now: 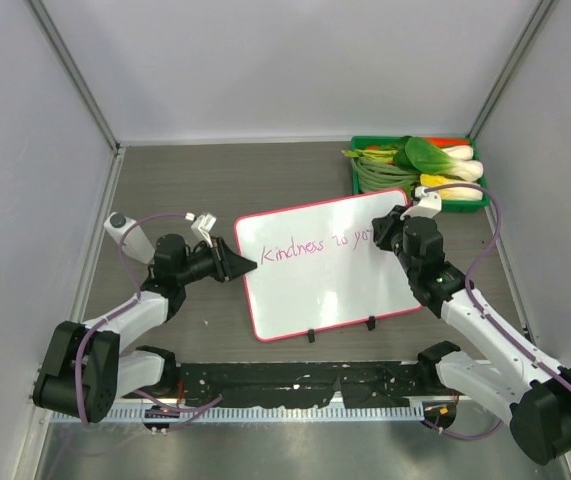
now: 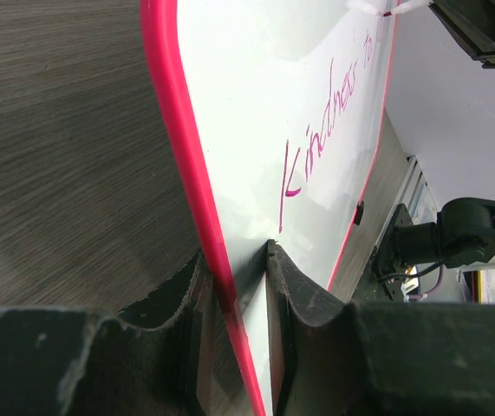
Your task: Write a sentence on the whiteboard
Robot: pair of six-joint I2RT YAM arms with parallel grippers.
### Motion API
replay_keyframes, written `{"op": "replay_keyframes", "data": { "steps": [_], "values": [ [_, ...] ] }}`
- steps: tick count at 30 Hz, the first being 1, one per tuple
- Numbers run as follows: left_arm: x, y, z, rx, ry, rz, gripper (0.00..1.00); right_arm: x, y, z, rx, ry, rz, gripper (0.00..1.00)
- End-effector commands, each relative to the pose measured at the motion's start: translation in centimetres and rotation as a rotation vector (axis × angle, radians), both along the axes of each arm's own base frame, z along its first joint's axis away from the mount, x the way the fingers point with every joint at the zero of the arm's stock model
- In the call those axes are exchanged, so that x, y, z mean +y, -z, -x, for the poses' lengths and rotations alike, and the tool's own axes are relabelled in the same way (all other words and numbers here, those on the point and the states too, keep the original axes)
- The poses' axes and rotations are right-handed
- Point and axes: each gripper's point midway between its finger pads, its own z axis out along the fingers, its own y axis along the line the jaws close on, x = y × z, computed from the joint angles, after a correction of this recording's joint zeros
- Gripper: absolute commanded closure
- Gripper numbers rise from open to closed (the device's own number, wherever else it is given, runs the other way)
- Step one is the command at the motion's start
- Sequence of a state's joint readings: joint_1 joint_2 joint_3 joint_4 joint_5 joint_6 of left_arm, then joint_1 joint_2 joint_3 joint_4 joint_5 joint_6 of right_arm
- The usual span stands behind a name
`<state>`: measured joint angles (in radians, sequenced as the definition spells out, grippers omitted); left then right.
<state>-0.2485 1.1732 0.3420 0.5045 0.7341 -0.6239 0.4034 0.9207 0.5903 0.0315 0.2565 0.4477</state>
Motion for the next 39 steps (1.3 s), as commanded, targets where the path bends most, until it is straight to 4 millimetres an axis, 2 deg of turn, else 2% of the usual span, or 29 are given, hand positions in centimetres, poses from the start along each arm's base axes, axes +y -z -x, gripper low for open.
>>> {"op": "replay_keyframes", "data": {
  "steps": [1,16,25,28,39],
  "values": [
    [-0.2,1.4,0.7,-0.003,0.036,-0.057,1.00,-0.2,0.3,0.3,-0.002,0.000,-0.004,0.99],
    [-0.3,1.4,0.7,0.000,0.036,-0.056,1.00,-0.6,2.2,1.8,0.052,-0.009,0.006,0.99],
    [-0.3,1.4,0.7,-0.001,0.035,-0.055,1.00,-1.4,0.4,0.4,0.011,0.049,0.038,0.99],
    [-0.2,1.4,0.6,-0.002,0.031,-0.057,1.00,-1.2,-0.8,-0.3,-0.023,0.055,0.026,0.99],
    [-0.3,1.4,0.6,-0.002,0.037,-0.056,1.00,-1.1,-1.8,-1.3,-0.045,0.070,0.027,0.99]
  ]
}}
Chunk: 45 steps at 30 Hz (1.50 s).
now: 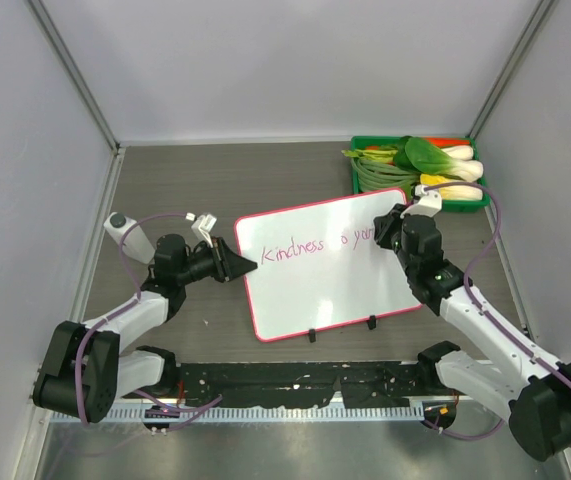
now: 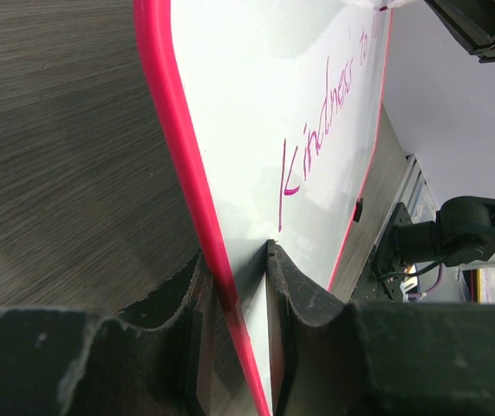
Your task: Write a sentence on the whiteboard
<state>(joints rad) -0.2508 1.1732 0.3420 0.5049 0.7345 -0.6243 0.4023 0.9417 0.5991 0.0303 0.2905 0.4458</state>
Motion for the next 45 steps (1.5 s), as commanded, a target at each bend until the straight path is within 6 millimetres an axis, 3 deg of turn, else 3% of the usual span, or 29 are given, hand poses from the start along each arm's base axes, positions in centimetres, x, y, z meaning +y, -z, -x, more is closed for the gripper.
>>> {"op": "replay_keyframes", "data": {
  "steps": [1,17,23,35,45],
  "values": [
    [-0.2,1.4,0.6,0.000,0.035,-0.057,1.00,-0.6,-2.0,-0.9,-0.053,0.035,0.011,0.99],
    [-0.2,1.4,0.6,-0.003,0.031,-0.058,1.00,-0.5,1.7,1.6,0.042,-0.020,0.024,0.99],
    [-0.2,1.4,0.6,0.001,0.031,-0.057,1.00,-0.5,0.7,1.6,0.019,-0.020,0.013,0.99],
    [-0.2,1.4,0.6,-0.004,0.030,-0.057,1.00,0.0,-4.3,0.8,-0.090,-0.025,-0.040,0.99],
    [-0.2,1.3,0.6,-0.003,0.031,-0.058,1.00,-0.4,-4.5,0.2,-0.090,-0.013,-0.019,0.99]
  ]
}}
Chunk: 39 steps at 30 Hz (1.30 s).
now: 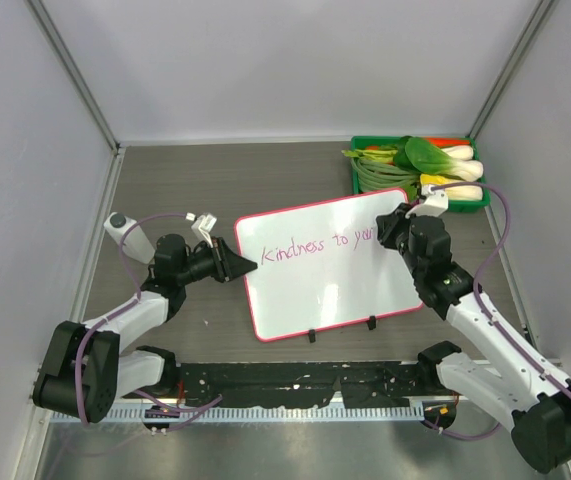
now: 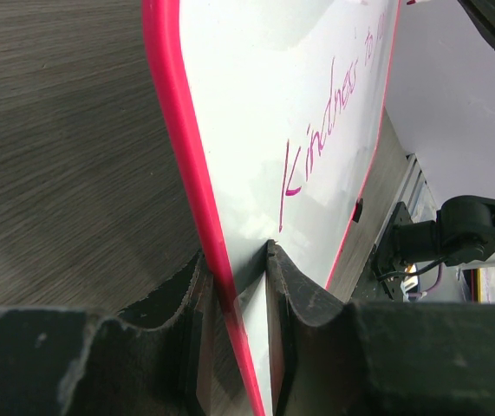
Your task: Write a sentence on the whiteboard
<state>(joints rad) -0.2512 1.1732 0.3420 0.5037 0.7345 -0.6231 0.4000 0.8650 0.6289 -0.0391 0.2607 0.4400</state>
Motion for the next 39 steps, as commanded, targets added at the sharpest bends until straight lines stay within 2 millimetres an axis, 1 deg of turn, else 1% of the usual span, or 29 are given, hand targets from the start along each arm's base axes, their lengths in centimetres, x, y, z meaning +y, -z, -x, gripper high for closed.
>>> {"op": "replay_keyframes", "data": {
  "steps": [1,4,5,15,21,30,35,39],
  "values": [
    [-0.2,1.4,0.7,-0.004,0.032,-0.059,1.00,-0.6,-2.4,-1.0,-0.060,0.022,-0.010,0.99],
    [-0.2,1.3,0.7,-0.005,0.033,-0.058,1.00,-0.4,-2.0,-1.0,-0.044,-0.001,-0.043,0.99],
    [-0.2,1.3,0.6,-0.002,0.031,-0.057,1.00,-0.3,-2.5,-1.3,-0.069,-0.004,-0.051,0.99],
    [-0.2,1.4,0.6,-0.002,0.034,-0.059,1.00,0.2,-1.1,-1.6,-0.044,-0.026,-0.045,0.99],
    [-0.3,1.4,0.6,0.000,0.036,-0.057,1.00,-0.3,-0.4,-1.6,-0.030,-0.001,-0.031,0.99],
    [-0.3,1.5,0.6,0.004,0.035,-0.056,1.00,-1.1,1.3,-1.3,0.012,0.032,0.000,0.99],
    [-0.3,1.5,0.6,0.002,0.035,-0.056,1.00,-1.6,1.5,-1.0,0.019,0.050,0.012,0.99],
    [-0.3,1.5,0.6,0.001,0.034,-0.056,1.00,-1.6,1.2,-0.8,0.008,0.046,0.010,0.99]
  ]
}}
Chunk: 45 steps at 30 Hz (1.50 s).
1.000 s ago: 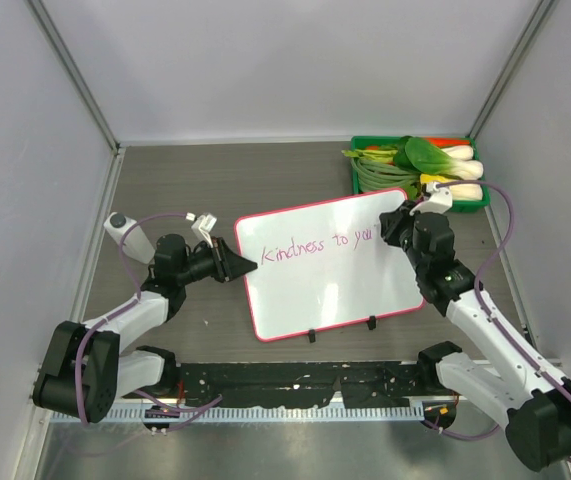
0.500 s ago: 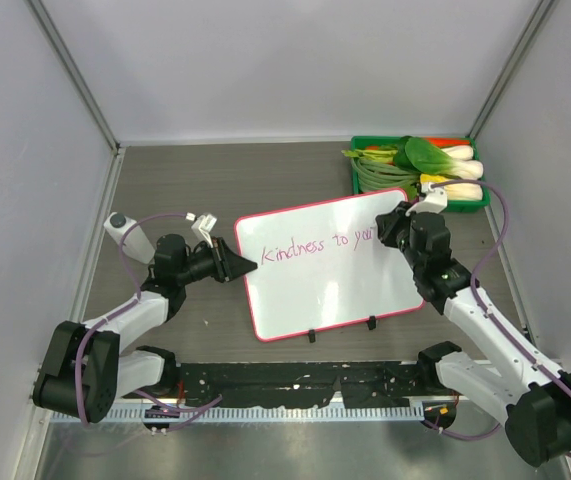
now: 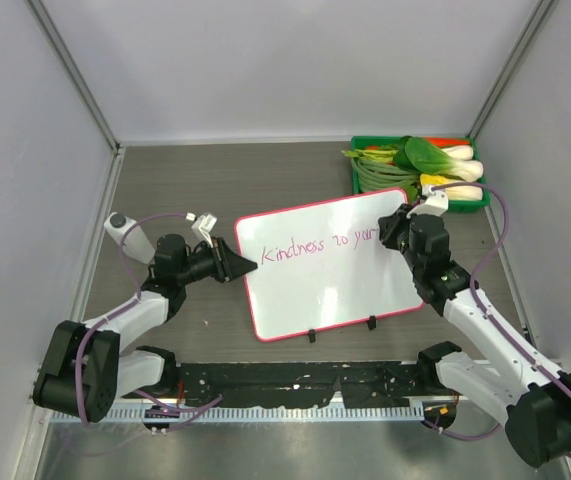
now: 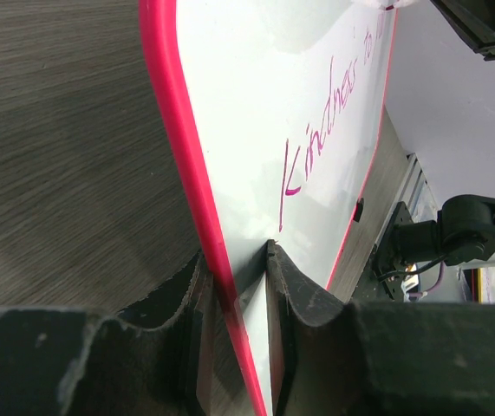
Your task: Write a sentence on the whiteboard
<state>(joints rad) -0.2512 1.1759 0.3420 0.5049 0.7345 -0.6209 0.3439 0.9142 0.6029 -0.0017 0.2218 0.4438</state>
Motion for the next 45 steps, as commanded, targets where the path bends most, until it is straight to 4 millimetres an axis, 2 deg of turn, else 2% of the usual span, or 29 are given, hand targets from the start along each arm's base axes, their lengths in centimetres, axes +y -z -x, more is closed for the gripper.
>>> {"op": "replay_keyframes", "data": {
  "steps": [1,15,22,24,26,35,45],
  "values": [
    [-0.3,1.4,0.6,0.001,0.033,-0.054,1.00,-0.8,-0.1,0.4,-0.004,0.023,0.019,0.99],
    [-0.3,1.4,0.6,0.001,0.035,-0.054,1.00,-0.3,1.3,1.5,0.027,-0.011,0.000,0.99],
    [-0.3,1.4,0.6,0.001,0.035,-0.054,1.00,-0.3,0.0,0.3,-0.004,0.011,-0.005,0.99],
    [-0.2,1.4,0.6,0.001,0.032,-0.055,1.00,-0.2,-1.3,-0.3,-0.044,0.017,-0.016,0.99],
    [-0.2,1.4,0.6,0.003,0.033,-0.055,1.00,-0.3,-1.7,-0.6,-0.054,0.025,-0.015,0.99],
    [-0.3,1.4,0.6,0.004,0.035,-0.054,1.00,-0.6,-2.3,-1.4,-0.070,0.056,-0.010,0.99],
    [-0.2,1.4,0.6,0.002,0.032,-0.054,1.00,-1.2,-2.1,-1.1,-0.066,0.075,0.008,0.99]
  ]
}}
